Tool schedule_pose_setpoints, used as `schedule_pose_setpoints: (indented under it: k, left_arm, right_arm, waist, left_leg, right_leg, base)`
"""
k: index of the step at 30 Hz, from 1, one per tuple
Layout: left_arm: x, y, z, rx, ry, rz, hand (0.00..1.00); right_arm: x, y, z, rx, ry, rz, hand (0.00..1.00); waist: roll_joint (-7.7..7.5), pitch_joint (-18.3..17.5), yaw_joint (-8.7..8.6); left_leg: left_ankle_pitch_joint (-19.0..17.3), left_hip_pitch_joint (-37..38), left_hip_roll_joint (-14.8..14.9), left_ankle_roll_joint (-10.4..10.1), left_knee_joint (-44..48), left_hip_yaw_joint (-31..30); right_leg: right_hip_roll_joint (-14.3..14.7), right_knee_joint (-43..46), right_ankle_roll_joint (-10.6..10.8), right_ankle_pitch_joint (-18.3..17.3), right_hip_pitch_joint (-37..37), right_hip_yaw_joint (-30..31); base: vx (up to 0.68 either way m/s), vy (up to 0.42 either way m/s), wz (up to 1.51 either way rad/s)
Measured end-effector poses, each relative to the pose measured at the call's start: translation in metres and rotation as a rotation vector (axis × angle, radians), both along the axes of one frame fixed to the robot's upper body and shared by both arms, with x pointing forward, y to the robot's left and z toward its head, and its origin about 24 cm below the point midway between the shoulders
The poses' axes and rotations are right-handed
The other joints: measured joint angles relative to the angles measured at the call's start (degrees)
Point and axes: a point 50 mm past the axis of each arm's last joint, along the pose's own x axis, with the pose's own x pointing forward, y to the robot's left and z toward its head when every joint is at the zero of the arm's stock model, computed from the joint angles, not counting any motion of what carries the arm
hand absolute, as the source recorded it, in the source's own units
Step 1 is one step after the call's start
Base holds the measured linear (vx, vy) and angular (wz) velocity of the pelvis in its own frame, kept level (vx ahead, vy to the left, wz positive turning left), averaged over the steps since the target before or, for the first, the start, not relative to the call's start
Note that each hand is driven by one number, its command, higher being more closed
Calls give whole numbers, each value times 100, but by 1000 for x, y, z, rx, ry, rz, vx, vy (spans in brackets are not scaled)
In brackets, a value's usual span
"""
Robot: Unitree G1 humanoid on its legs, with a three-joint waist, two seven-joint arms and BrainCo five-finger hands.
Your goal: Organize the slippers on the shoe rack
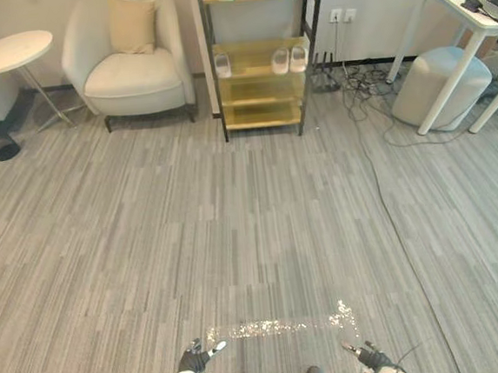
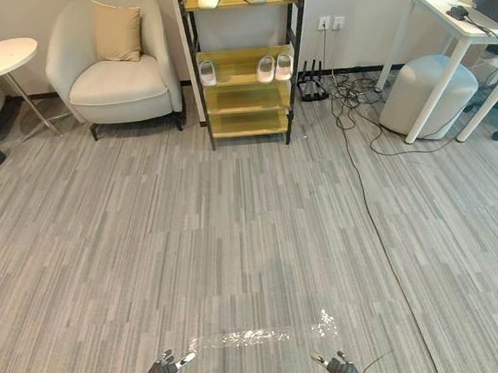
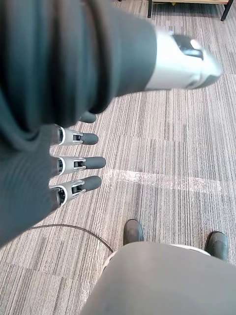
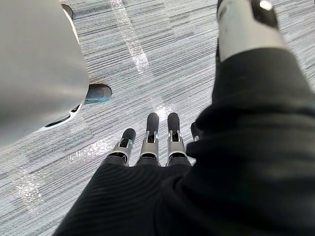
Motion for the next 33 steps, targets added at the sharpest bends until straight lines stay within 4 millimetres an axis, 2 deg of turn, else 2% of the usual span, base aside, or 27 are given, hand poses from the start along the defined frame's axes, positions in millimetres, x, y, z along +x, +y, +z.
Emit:
schedule_pose_setpoints:
  k: [6,18,20,22,23,25,27,28,31,32,33]
  left_arm:
    - [1,0,0,2,-3,-5,0]
    - [1,1,1,6,-3,-10,0]
    - [1,4,1,14,-3,-10,0]
    - [2,6,2,20,-8,-7,0]
    - [3,7,2,22,-8,-8,0]
    - [3,5,2,18,-11,-8,0]
    - [1,6,1,19,-5,-8,0]
    - [4,8,2,26,-10,-9,0]
    - [9,7,5,22,-42,-6,0]
    - [12,9,7,27,-51,-2,0]
    - [16,10,8,29,-61,-2,0]
  right_arm:
    - [1,2,0,4,-4,2,0]
    - [0,4,0,9,-5,-5,0]
    - [0,7,-1,17,-6,-6,0]
    - [-1,8,-1,18,-6,-5,0]
    - [-1,8,-1,19,-5,-6,0]
    - [0,5,1,8,-19,0,0]
    - [1,4,2,1,-27,12,0]
    - [2,5,2,1,-28,22,0]
    - [3,-1,3,-19,-27,44,0]
    - [5,-1,3,-19,-30,44,0]
    - [8,0,4,-19,-36,45,0]
  waist:
    - [-11,-4,-8]
    - [-52,-12,-9]
    - [-103,-16,-10]
    - [-141,-23,-17]
    - [-144,-26,-17]
    - [-50,-19,-23]
    - [10,16,-32]
    - [-48,23,-66]
    - [143,99,-54]
    - [117,161,-32]
    - [57,195,-19]
  left_leg:
    - [-54,154,25,-86,-50,282]
    - [-63,82,87,-179,85,342]
    - [-172,-27,109,-267,278,372]
    - [-400,-188,200,-260,601,532]
    - [-521,-286,262,-273,825,585]
    - [-934,-542,508,-276,1655,680]
    - [-1103,-714,729,-369,2363,853]
    - [-1099,-937,871,-376,2976,972]
    - [-930,-1571,1510,-556,4726,1078]
    - [-591,-1854,1630,-477,5335,1035]
    - [-496,-2086,1632,-441,5669,949]
  right_leg:
    - [17,-11,28,-14,56,98]
    - [24,63,10,-30,65,26]
    - [7,77,4,-36,70,-17]
    - [11,89,-7,-44,65,-58]
    - [16,116,-26,-68,64,-72]
    - [81,292,-80,-257,82,-78]
    - [136,351,-75,-416,151,-84]
    - [127,346,-88,-461,155,-102]
    - [305,358,-193,-571,350,24]
    - [285,358,-247,-610,454,94]
    - [216,364,-265,-656,468,122]
  base:
    - [28,-18,-14]
    - [-44,-39,2]
    - [-64,-32,7]
    - [-27,-25,5]
    - [4,-34,1]
    - [42,-40,-4]
    - [67,-27,3]
    - [33,-52,11]
    - [85,-72,-10]
    - [112,-35,-18]
    - [181,-17,-24]
